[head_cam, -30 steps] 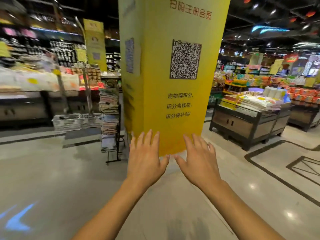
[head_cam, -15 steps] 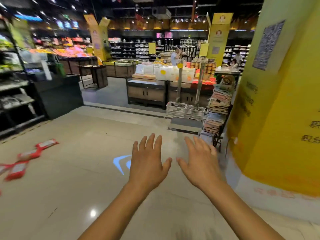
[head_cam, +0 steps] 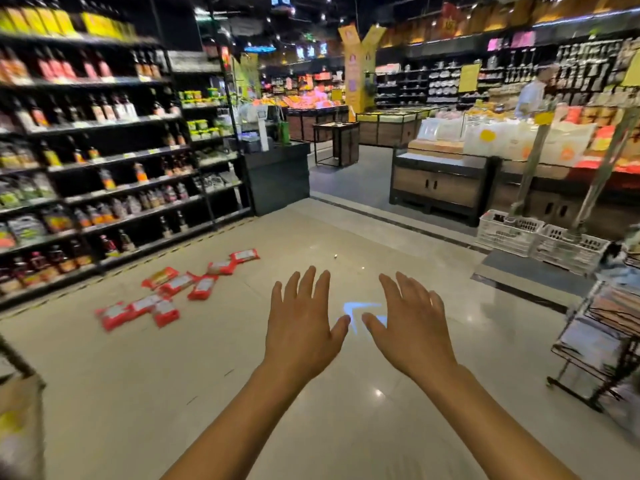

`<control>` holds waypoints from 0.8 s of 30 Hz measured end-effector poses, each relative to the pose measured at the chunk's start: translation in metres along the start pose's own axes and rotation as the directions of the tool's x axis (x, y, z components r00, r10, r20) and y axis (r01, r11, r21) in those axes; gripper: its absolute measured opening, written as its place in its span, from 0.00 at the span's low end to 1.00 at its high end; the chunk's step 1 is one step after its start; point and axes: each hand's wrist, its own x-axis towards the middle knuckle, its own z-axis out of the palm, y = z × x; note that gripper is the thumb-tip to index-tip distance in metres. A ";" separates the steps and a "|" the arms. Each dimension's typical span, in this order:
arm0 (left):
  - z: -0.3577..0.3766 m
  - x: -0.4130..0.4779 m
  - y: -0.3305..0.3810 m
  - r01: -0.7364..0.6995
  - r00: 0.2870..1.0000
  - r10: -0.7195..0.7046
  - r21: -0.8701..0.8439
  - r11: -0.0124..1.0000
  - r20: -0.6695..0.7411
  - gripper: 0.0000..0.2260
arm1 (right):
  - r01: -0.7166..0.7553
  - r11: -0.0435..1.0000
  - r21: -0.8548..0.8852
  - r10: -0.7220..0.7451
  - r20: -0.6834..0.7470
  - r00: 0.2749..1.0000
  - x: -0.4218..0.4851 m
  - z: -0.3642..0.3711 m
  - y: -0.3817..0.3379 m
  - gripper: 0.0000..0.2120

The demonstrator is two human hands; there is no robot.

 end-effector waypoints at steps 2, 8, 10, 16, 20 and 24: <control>0.004 0.010 -0.008 0.065 0.998 -0.065 0.017 0.998 -0.006 0.36 | 0.057 0.998 0.010 -0.057 0.019 0.998 0.022 0.009 -0.005 0.34; 0.000 0.035 -0.039 0.213 0.977 -0.212 0.070 0.974 -0.023 0.36 | 0.208 0.977 0.040 -0.210 0.050 0.976 0.074 0.033 -0.036 0.34; 0.003 0.043 -0.053 0.233 0.972 -0.231 0.077 0.969 -0.028 0.36 | 0.250 0.967 0.052 -0.253 0.063 0.966 0.091 0.041 -0.046 0.34; 0.017 0.082 -0.098 0.307 0.952 -0.305 0.089 0.947 -0.039 0.36 | 0.336 0.941 0.045 -0.338 0.103 0.935 0.149 0.069 -0.080 0.34; 0.030 0.127 -0.139 0.334 0.942 -0.329 0.098 0.937 -0.069 0.36 | 0.381 0.924 0.004 -0.380 0.105 0.919 0.201 0.088 -0.109 0.34; 0.042 0.183 -0.180 0.343 0.938 -0.339 0.053 0.938 -0.073 0.36 | 0.405 0.913 -0.046 -0.397 0.124 0.909 0.260 0.103 -0.139 0.34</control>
